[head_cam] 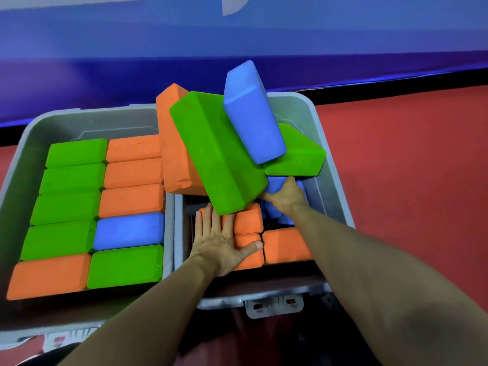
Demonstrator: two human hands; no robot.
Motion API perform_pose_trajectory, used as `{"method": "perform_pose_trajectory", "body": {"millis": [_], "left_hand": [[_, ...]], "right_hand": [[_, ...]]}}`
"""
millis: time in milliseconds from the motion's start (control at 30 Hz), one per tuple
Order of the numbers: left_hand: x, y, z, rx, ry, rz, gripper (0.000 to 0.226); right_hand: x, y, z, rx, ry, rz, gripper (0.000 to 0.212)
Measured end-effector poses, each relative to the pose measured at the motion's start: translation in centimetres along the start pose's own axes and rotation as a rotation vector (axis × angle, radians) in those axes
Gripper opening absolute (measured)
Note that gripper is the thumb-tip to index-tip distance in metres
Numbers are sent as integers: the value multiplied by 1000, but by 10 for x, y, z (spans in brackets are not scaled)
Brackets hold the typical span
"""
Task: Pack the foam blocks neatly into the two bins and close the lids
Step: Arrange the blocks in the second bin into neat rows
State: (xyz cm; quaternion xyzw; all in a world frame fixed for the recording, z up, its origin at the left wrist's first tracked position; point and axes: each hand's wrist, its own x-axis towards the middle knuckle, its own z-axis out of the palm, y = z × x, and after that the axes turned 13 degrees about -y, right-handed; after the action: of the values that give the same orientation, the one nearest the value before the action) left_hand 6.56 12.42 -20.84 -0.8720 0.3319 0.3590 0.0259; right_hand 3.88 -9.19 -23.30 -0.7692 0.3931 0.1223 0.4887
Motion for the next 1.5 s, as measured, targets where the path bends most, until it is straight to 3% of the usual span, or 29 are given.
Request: {"method": "perform_pose_trajectory", "body": {"millis": [167, 300, 400, 533, 700, 800, 900, 967, 1033, 1133, 1267, 1500], "left_hand": [[4, -3, 1, 3, 0, 9, 114], [4, -5, -4, -64, -28, 16, 121], [-2, -1, -6, -329, 37, 31, 126], [-9, 5, -16, -652, 136, -7, 114], [-19, 13, -38, -632, 200, 2, 88], [-23, 15, -50, -582, 122, -54, 88], [-27, 18, -60, -590, 3, -115, 110], [-35, 21, -68, -628, -55, -123, 101], [-47, 24, -75, -657, -107, -67, 83], [-60, 24, -84, -662, -143, -4, 77], [-72, 21, -98, -723, -35, 3, 82], [-87, 18, -98, -827, 16, 85, 48]], "right_hand": [[-8, -6, 1, -87, 73, 3, 93], [-16, -5, -12, -120, 55, -80, 98], [-28, -7, -23, -152, 31, -65, 100], [-44, -5, -35, -202, 47, -32, 75], [-68, -11, -56, -214, 34, -43, 80], [-85, -20, -78, -214, 21, -57, 71], [-106, -25, -100, -182, 56, -71, 49], [-122, -28, -115, -145, 89, -92, 38], [-137, -33, -130, -120, 123, -99, 41], [-158, -42, -149, -163, 195, -100, 62], [-194, -63, -172, -189, 349, -122, 64], [-210, -117, -198, -217, 604, -241, 72]]}}
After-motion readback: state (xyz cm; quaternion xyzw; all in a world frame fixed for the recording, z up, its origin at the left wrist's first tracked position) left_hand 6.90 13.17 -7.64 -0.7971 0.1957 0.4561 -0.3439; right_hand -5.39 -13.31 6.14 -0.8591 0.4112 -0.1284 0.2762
